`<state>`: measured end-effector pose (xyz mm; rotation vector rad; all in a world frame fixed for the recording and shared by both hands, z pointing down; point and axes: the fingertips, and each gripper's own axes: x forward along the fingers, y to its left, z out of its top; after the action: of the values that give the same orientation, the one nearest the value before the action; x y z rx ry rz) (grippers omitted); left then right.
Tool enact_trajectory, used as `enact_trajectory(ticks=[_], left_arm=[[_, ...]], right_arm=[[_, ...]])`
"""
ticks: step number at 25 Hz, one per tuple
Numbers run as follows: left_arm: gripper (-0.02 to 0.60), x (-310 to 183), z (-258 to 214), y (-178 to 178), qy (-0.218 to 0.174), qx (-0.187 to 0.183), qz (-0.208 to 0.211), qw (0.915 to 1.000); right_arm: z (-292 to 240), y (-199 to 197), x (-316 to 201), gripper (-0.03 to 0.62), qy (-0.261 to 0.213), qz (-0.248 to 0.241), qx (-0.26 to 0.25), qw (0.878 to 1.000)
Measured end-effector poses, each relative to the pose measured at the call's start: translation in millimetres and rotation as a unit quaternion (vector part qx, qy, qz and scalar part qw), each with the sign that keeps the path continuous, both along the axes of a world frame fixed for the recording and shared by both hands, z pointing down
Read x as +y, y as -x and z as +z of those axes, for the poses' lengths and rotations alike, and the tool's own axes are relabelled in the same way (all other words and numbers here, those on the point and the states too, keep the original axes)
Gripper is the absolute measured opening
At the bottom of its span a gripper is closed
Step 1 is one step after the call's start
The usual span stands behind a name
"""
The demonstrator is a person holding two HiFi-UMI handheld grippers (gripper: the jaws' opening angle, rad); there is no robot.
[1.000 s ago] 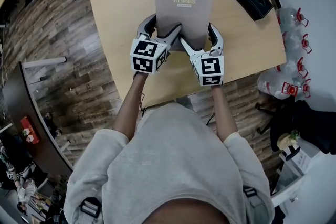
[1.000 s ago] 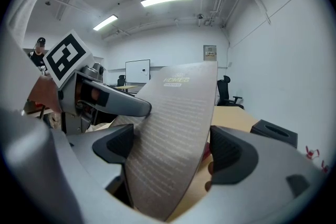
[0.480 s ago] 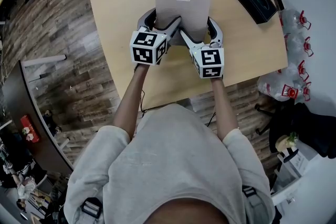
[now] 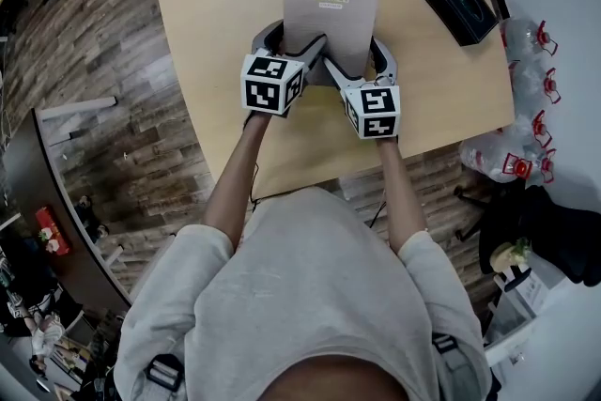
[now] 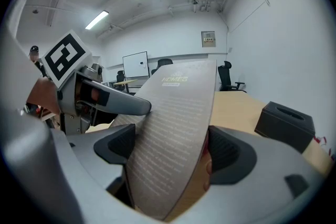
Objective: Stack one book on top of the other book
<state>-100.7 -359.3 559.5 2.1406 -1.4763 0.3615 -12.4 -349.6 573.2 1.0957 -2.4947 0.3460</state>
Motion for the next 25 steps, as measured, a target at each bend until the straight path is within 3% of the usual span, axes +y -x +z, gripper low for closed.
enact_trajectory(ticks=[7,25], left_arm=[[0.347,2.7,20.8,1.0,0.024,-0.010,0.002,0.9997],[0.348,-10.6,56.5,2.4,0.064,-0.008,0.006,0.9979]], right_arm=[[21.6,-0.5,3.0,0.400,0.025,-0.002,0.010,1.000],[50.3,1.9,-7.3,0.407,0.085,-0.014,0.005,0.996]])
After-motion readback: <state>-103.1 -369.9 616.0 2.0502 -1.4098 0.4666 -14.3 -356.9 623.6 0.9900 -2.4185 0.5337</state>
